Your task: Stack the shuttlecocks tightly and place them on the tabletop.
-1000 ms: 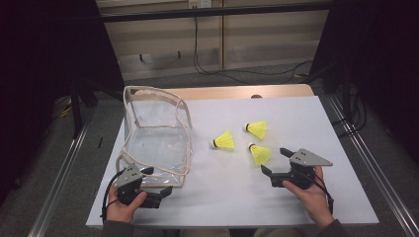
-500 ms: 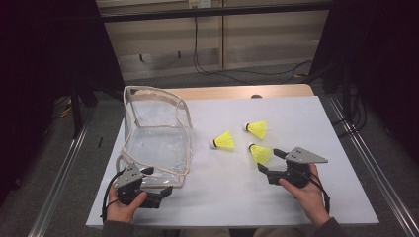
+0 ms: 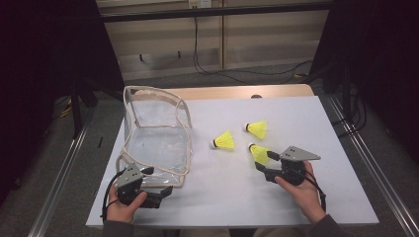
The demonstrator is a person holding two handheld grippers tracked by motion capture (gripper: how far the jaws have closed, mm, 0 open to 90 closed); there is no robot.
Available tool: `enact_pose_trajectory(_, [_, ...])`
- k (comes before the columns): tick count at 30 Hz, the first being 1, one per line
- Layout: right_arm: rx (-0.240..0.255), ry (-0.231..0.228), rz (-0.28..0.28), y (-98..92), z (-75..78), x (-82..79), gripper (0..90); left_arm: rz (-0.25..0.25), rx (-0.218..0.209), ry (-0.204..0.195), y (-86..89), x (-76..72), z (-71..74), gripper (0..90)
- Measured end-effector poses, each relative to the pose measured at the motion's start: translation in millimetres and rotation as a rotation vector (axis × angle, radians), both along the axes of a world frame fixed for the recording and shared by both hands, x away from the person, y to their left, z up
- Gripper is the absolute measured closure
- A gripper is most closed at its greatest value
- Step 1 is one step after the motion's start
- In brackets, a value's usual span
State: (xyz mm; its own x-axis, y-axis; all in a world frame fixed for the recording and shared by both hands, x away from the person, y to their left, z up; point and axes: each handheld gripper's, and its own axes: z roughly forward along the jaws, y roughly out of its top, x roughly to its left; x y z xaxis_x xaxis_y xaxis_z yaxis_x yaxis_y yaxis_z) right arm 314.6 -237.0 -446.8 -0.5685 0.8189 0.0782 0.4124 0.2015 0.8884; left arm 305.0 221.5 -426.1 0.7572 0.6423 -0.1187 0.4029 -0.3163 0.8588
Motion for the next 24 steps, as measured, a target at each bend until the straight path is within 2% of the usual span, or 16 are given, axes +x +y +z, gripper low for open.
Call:
enact_pose_trajectory(2, [0.002, 0.003, 0.0, 0.8, 0.8, 2.3, 44.7, -0.002, 0.003, -0.002, -0.2, 0.1, -0.1, 3.2])
enact_pose_trajectory(9, [0.007, 0.017, -0.002, 2.5, 3.0, 5.9, 50.7, -0.005, 0.004, 0.001, -0.1, 0.4, 0.0, 3.2])
enact_pose_trajectory(11, [0.007, 0.017, -0.011, 2.7, 2.2, 8.5, 55.7, -0.005, 0.002, 0.002, -0.2, 0.5, 0.0, 3.2])
enact_pose_trajectory(18, [0.014, 0.037, -0.014, 5.2, 1.7, 13.1, 59.0, -0.006, 0.003, -0.001, 0.0, -0.2, -0.3, 3.2])
enact_pose_trajectory(24, [-0.004, 0.056, -0.008, 8.3, 1.0, 17.5, 64.9, -0.009, 0.008, -0.003, 0.1, -1.2, 0.0, 3.2])
